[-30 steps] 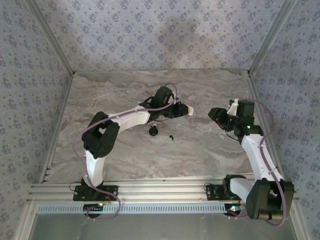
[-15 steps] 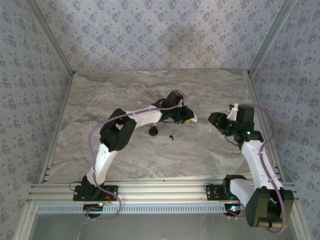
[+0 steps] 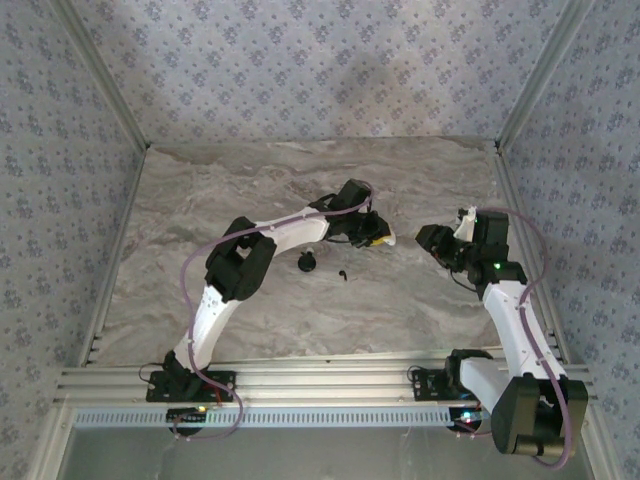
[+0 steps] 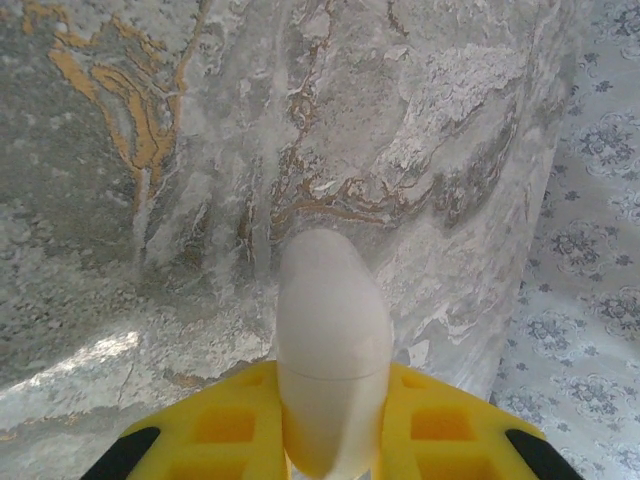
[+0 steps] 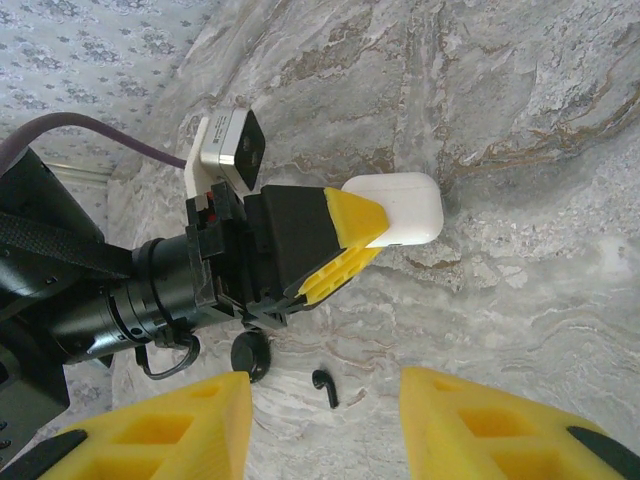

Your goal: Insert the wireless bluetooth earbuds into the charging case

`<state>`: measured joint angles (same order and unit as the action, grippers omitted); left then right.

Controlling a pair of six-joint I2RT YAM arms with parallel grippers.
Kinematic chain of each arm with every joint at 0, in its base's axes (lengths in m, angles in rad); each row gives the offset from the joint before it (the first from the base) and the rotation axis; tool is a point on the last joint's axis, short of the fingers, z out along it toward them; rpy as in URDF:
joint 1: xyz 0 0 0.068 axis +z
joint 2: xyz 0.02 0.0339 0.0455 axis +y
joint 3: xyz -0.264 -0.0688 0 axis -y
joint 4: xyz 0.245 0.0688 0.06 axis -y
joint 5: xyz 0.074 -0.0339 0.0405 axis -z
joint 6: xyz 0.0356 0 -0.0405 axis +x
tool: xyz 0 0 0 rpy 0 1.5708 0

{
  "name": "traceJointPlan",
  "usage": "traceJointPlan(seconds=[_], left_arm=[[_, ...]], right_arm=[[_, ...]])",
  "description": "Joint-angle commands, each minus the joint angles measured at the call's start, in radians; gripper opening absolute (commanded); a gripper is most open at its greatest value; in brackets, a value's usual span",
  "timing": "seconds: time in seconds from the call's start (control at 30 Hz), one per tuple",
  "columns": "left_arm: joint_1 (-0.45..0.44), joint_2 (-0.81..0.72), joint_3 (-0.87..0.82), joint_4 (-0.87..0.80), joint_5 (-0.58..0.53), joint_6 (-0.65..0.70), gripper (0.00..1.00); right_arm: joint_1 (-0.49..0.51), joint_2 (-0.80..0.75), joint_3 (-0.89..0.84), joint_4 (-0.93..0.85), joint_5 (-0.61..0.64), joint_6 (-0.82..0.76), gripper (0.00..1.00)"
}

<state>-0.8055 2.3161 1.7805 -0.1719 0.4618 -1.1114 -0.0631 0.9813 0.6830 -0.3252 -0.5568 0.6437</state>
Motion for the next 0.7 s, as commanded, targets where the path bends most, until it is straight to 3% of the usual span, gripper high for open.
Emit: traceJointPlan(seconds=[0.0, 0.67], left_arm=[[-0.005, 0.018, 0.052, -0.083, -0.015, 0.004, 0.15], [0.005, 0.018, 0.142, -0.324, -0.074, 0.109, 0.29]], right_arm=[[0.000, -0.013, 0.011, -0.010, -0.011, -0.004, 0.44], [-0.005, -0.004, 0.036, -0.016, -0.009, -0.006, 0.45]])
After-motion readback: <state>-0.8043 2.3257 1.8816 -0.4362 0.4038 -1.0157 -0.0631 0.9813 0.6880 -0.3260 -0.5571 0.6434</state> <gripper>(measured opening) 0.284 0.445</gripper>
